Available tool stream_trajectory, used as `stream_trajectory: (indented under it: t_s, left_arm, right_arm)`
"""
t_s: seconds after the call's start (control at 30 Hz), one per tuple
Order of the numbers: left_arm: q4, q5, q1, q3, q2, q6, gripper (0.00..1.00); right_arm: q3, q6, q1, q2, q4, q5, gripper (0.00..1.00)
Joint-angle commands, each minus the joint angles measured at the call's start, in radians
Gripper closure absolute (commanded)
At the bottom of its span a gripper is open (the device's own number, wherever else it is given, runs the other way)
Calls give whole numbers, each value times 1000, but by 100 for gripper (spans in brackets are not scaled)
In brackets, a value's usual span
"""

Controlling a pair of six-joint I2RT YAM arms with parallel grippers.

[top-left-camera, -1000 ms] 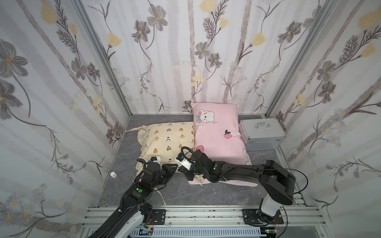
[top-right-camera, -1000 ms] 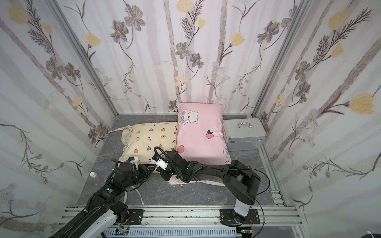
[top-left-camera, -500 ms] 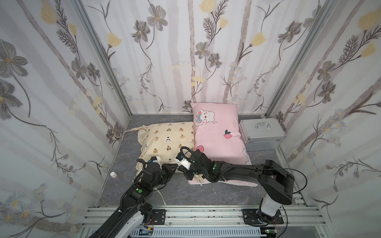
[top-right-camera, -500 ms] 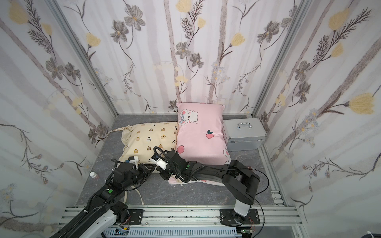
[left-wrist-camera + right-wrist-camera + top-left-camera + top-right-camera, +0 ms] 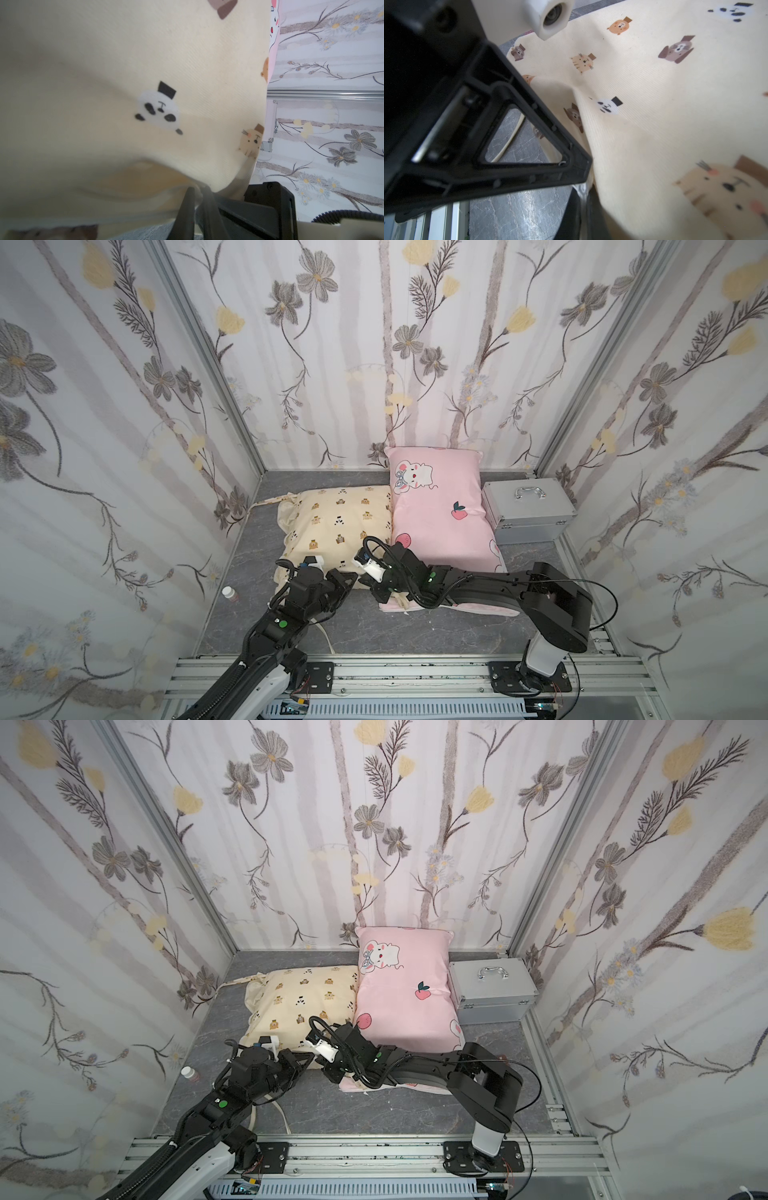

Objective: Zip up pillowcases
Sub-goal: Zip the zipper on the pillowcase.

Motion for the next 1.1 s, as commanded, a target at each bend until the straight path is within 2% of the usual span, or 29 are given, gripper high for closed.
stream_trajectory:
  t_s: [0.0,0.13,0.37,0.67,0.93,1.07]
  left_arm:
    - [3,5,1,12,12,14,94]
    - [2,0,2,12,21,20,100]
    - [-86,-37,22,29,5,76,100]
    - [-262,-63,126,3,-80,155,100]
    - [-559,-207,199,21,-270,188,100]
    - [-641,-223,255,5,-335,185,100]
  right_arm:
    - [4,-16,5,4,42,12,100]
    - [-2,-23,8,0,39,18,100]
    - [-14,-35,8,-30,36,30,100]
    - [-22,-72,8,-80,-38,25,100]
    - [11,-50,2,-139,-81,87,100]
    - [54,-26,-3,-154,-123,125,100]
